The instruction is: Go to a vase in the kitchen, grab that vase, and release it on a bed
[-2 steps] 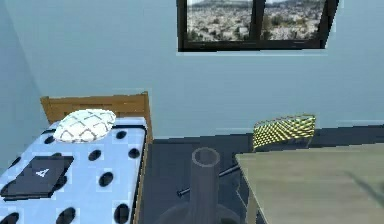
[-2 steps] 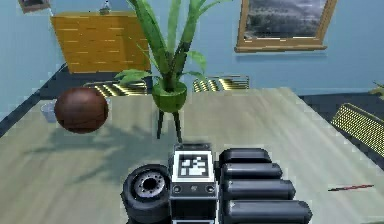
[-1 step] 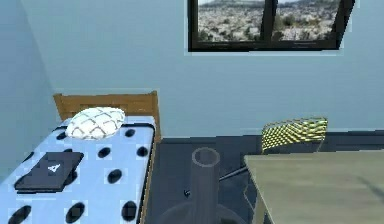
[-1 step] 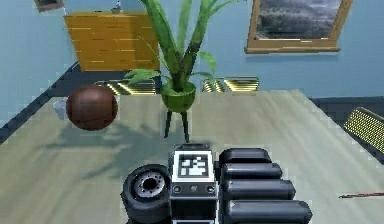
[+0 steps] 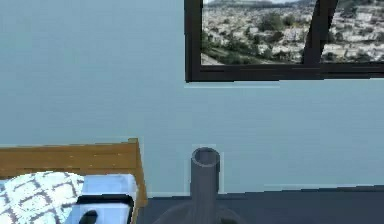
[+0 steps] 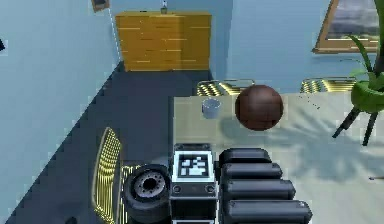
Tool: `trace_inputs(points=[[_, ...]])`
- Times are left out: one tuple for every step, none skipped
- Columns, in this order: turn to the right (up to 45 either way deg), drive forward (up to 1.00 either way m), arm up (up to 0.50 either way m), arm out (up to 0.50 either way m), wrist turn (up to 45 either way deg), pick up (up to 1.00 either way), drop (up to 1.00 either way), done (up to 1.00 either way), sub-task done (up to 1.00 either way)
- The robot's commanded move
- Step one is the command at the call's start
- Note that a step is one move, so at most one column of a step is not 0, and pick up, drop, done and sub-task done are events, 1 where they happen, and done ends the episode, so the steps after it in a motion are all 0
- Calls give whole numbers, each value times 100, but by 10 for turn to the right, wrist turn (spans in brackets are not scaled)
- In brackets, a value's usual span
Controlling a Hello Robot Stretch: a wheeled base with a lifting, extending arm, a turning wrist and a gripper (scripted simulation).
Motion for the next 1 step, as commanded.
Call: trace_inputs(points=[[450, 0, 0, 0, 0, 0, 0, 0, 0]])
